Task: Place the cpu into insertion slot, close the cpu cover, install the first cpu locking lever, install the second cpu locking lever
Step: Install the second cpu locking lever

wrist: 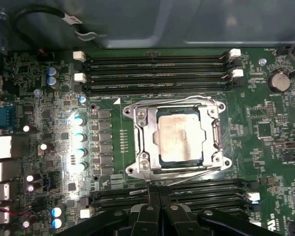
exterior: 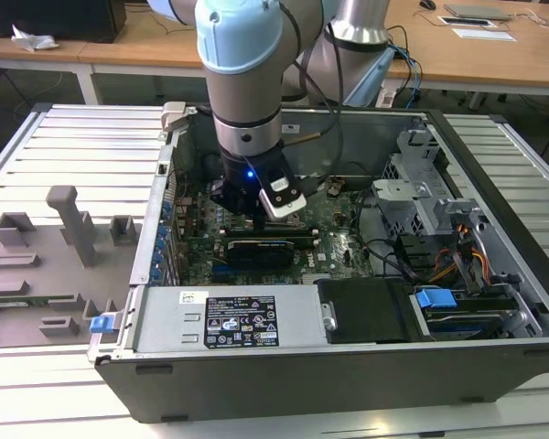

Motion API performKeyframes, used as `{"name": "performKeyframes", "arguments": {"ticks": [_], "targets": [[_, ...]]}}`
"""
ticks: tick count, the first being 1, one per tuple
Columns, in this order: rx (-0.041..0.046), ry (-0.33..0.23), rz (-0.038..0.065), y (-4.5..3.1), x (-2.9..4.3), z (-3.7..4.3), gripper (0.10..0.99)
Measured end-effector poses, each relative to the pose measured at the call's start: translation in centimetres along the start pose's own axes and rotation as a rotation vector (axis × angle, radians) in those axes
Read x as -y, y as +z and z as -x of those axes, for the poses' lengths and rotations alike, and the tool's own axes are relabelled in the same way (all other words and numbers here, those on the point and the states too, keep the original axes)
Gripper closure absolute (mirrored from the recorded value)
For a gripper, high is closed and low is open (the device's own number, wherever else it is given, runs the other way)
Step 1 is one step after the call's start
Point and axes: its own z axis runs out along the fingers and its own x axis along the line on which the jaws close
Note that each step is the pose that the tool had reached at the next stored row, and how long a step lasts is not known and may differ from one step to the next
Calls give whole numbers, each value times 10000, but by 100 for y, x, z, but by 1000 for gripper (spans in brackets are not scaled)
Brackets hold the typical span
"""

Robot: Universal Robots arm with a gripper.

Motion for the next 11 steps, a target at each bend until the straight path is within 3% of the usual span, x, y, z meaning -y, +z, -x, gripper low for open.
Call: {"name": "performKeyframes", "arguments": {"ticks": [5, 11], "targets": [[-15, 25, 220, 53, 10, -22, 980], [-17, 25, 245, 66, -10, -65, 980]]}}
